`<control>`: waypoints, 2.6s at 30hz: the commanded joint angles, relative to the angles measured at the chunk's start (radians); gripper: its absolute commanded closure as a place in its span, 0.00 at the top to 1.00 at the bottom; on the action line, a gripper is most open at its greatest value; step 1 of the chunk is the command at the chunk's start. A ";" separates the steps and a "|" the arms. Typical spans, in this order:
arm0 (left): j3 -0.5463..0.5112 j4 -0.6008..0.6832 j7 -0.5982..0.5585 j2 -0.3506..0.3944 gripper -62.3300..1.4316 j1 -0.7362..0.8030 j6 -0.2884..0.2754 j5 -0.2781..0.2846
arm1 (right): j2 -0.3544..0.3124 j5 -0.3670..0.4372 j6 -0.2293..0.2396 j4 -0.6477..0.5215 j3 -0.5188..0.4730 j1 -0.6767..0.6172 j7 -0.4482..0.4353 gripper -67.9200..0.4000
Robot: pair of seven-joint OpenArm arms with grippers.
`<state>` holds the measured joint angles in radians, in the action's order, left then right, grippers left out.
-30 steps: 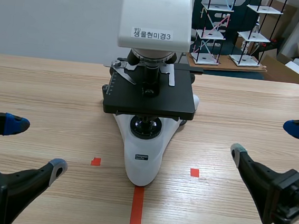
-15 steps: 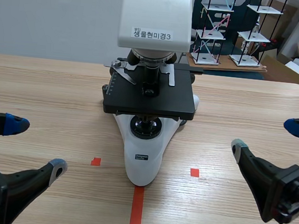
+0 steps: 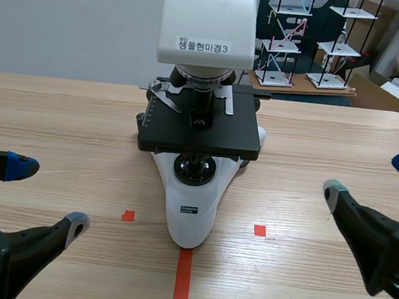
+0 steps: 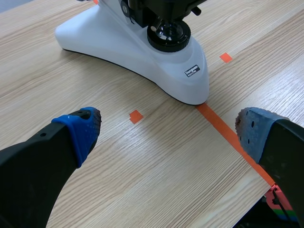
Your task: Point at the eyepiece
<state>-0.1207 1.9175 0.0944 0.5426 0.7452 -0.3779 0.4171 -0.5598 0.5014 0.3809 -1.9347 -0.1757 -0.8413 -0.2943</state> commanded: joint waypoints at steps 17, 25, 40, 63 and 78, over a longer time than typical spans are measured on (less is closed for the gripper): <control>-0.001 0.008 -0.014 -0.008 0.96 0.000 -0.002 0.006 | -0.184 0.436 0.020 -0.211 -0.377 -0.061 -0.003 0.01; -0.001 0.008 -0.015 -0.008 0.96 0.000 -0.002 0.006 | -0.242 0.524 0.000 -0.207 -0.336 0.221 0.191 0.01; -0.001 0.008 -0.015 -0.008 0.96 0.000 -0.002 0.006 | -0.276 0.380 -0.133 -0.071 0.174 0.774 0.294 0.01; -0.001 0.008 -0.015 -0.008 0.96 0.000 -0.002 0.006 | -0.143 0.381 -0.085 0.249 0.568 1.315 0.420 0.01; -0.001 0.008 -0.014 -0.008 0.96 0.000 -0.002 0.006 | -0.143 0.389 -0.085 0.249 0.570 1.312 0.421 0.01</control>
<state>-0.1207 1.9175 0.0944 0.5396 0.7448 -0.3779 0.4164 -0.6903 0.8799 0.2996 -1.6638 0.4015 0.4534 0.1364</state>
